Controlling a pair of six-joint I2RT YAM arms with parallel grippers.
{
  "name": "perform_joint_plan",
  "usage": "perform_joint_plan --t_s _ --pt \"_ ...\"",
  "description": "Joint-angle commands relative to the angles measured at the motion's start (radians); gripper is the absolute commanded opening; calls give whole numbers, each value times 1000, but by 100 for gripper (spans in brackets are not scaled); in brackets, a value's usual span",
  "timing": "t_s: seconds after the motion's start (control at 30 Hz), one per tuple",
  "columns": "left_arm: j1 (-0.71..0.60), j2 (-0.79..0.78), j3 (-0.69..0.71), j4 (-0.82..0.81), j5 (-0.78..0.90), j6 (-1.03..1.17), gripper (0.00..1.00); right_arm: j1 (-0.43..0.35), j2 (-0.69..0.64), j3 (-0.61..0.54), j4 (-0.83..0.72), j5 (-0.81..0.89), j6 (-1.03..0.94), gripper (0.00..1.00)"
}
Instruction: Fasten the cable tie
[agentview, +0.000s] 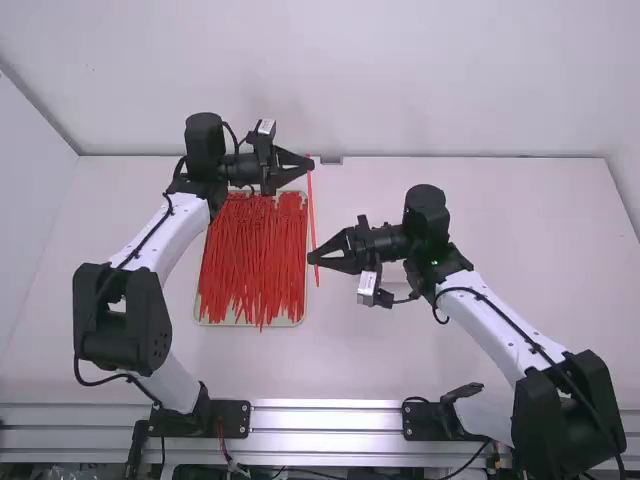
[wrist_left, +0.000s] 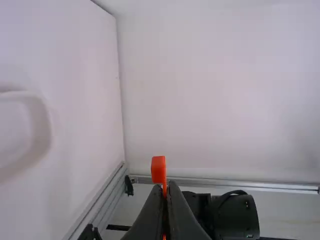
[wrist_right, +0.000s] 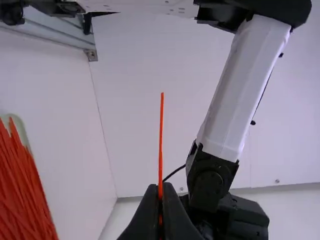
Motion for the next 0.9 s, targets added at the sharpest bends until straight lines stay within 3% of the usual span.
perform_joint_plan --t_s 0.0,0.33,0.7,0.87 --pt "-5 -9 -9 0 30 25 2 -3 0 -3 -3 -14 25 0" --pt "2 -9 -10 -2 55 77 2 -12 0 -1 16 -31 214 0" --pt "2 -9 -10 -19 56 97 2 -23 0 -2 192 -35 688 0" --pt "2 -9 -10 -19 56 106 2 -36 0 -2 184 -35 724 0"
